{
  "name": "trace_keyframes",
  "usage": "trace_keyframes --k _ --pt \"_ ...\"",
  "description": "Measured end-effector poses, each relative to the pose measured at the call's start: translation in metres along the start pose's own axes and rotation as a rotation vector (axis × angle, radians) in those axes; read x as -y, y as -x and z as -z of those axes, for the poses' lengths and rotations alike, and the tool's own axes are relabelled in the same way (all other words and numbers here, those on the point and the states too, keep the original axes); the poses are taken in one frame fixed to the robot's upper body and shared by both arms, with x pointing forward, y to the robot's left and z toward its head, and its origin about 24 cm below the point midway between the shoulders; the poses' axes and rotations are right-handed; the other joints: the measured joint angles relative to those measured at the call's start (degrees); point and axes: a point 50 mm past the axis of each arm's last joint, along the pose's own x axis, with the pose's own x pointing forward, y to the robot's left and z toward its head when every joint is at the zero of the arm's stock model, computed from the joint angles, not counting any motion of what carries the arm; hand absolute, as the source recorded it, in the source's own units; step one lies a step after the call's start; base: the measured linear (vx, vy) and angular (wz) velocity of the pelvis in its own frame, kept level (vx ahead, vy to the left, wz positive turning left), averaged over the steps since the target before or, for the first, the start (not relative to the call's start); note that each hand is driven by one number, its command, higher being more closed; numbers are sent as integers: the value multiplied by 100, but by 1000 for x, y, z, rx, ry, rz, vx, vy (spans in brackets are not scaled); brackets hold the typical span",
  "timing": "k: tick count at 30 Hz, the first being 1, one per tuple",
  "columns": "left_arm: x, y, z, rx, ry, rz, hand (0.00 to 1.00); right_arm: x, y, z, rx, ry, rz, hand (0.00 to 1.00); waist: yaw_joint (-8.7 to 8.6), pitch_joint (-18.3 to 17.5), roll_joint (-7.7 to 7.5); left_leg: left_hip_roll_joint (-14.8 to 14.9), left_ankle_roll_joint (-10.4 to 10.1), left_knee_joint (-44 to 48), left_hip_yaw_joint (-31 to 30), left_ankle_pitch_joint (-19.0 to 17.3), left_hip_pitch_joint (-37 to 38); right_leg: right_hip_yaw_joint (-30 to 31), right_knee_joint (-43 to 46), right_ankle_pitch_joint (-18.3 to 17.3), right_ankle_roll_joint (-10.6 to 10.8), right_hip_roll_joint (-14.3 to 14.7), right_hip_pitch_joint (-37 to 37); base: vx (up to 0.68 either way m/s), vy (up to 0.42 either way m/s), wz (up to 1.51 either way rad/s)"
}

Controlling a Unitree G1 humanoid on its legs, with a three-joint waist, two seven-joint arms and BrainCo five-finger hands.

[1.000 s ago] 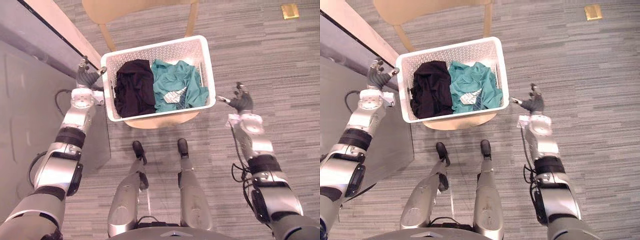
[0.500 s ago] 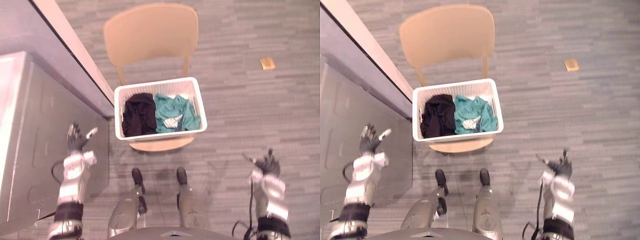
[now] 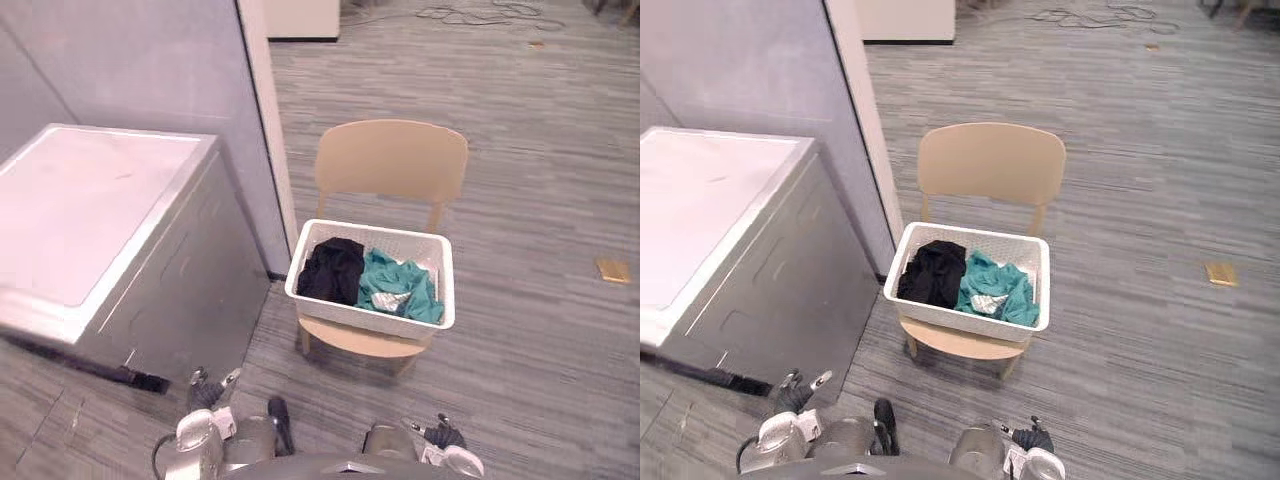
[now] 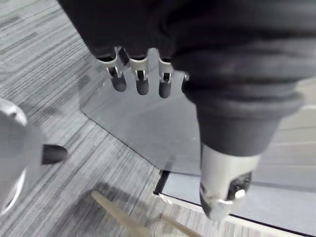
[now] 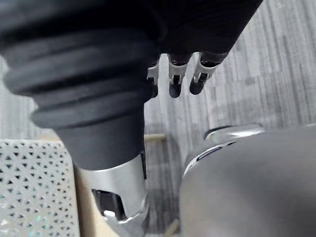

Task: Pick up the laundry basket with both hands and put the clothes into the washing machine.

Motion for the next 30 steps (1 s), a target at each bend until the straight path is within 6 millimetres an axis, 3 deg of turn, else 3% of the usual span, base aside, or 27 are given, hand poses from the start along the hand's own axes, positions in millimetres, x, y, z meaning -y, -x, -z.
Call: trace_keyframes --k 3,4,5,6,7,8,9,10,11,12,13,14,17,19,21,23,24,27,30 --pt "-1 0 -5 26 -9 -1 0 -1 -1 -2 10 47 -19 0 8 -24 34 544 -259 1279 -321 -242 305 -8 -20 96 102 -12 89 -119 125 14" --pt "0 0 -9 40 -8 3 0 -1 -2 -6 20 53 -17 0 8 -72 84 796 -308 1579 -575 -167 422 13 -35 214 189 -12 2 -140 266 14" --pt "2 -1 -14 54 -5 6 0 0 -3 -8 21 47 -14 0 -16 -157 115 918 -473 1393 -748 -163 506 22 -72 401 263 -58 -178 -206 388 21" --pt "3 -3 -18 66 -7 10 0 0 -6 -9 11 42 -10 0 -52 -190 96 709 -372 1235 -649 -294 472 9 -161 553 246 -113 -232 -151 259 36" --pt "4 -5 -25 88 -12 9 0 -10 -8 -4 -35 37 -32 0 -134 -217 -90 326 -274 665 -601 -343 446 35 -277 516 297 -130 -369 -141 196 46" --pt "2 -8 -34 115 -27 8 0 -16 -8 1 -65 36 -48 0 -154 -318 -354 184 -289 231 -759 -456 496 71 -380 549 223 -46 -418 -106 78 75" --pt "11 -9 -46 160 -51 45 0 -13 -8 6 -88 14 -29 0 -152 -284 -287 415 -309 9 -841 -789 448 -134 -902 968 230 -51 -349 -114 110 67" --pt "16 -9 -50 179 -63 65 0 -9 -10 6 -99 8 -17 0 -170 -284 -224 498 -433 -150 -958 -882 455 -188 -957 1053 315 -33 -382 -154 260 61" --pt "24 -10 -54 193 -72 90 0 -2 -13 3 -104 -1 6 0 -189 -223 -68 465 -985 -562 -1111 -1329 468 -242 -1179 1335 390 -16 -421 -190 377 45" --pt "21 -12 -60 210 -85 89 0 -1 -14 3 -118 -25 13 0 -242 -145 -112 332 -942 -749 -1050 -1651 424 -276 -1547 1643 461 -73 -358 -192 391 34" --pt "16 -13 -62 216 -104 79 0 -7 -14 6 -134 -47 3 0 -218 -75 -247 219 -907 -647 -1025 -1617 379 -255 -1711 1790 389 -144 -308 -235 335 20" --pt "8 -14 -60 211 -132 69 0 -10 -12 10 -152 -74 0 0 -185 -47 -244 159 -845 -514 -1050 -1653 237 -243 -1878 1881 311 -134 -256 -242 242 10" --pt "-22 -18 -57 191 -210 3 0 -14 -9 19 -183 -133 -4 0 -108 -83 -395 -29 -635 -217 -1399 -1654 -350 -142 -2118 1555 159 -69 -214 -216 136 55" --pt "-33 -19 -51 161 -241 -27 0 -14 -9 20 -188 -146 0 0 -80 -52 -342 -109 -534 -198 -1636 -1555 -476 179 -2113 1158 -15 93 -136 -148 50 88" --pt "-39 -17 -40 124 -255 -38 0 -13 -9 19 -182 -147 1 0 -85 -57 -248 -180 -455 -409 -2040 -1400 -401 755 -1797 380 -277 389 17 -105 2 93" --pt "-38 -16 -39 121 -255 -36 0 -16 -8 20 -181 -150 -7 0 -96 -183 -358 -216 -521 -784 -2152 -1192 -308 1028 -1446 47 -309 543 18 -57 -93 107" --pt "-35 -16 -39 122 -254 -28 0 -22 -6 23 -186 -156 -21 0 -123 -281 -484 -219 -592 -1039 -2158 -1032 -242 1154 -1364 -10 -343 589 63 -20 -147 111" --pt "-24 -15 -32 104 -262 9 0 -35 -4 25 -195 -162 -55 0 -100 -442 -695 -290 -699 -1929 -2216 -588 150 1512 -1236 -25 -317 695 39 30 -198 51" --pt "2 -15 -26 76 -252 103 0 -38 -8 10 -146 -215 -70 0 -267 -623 -654 -286 -858 -2900 -2406 67 305 2112 -1510 232 136 933 -62 138 -214 28"
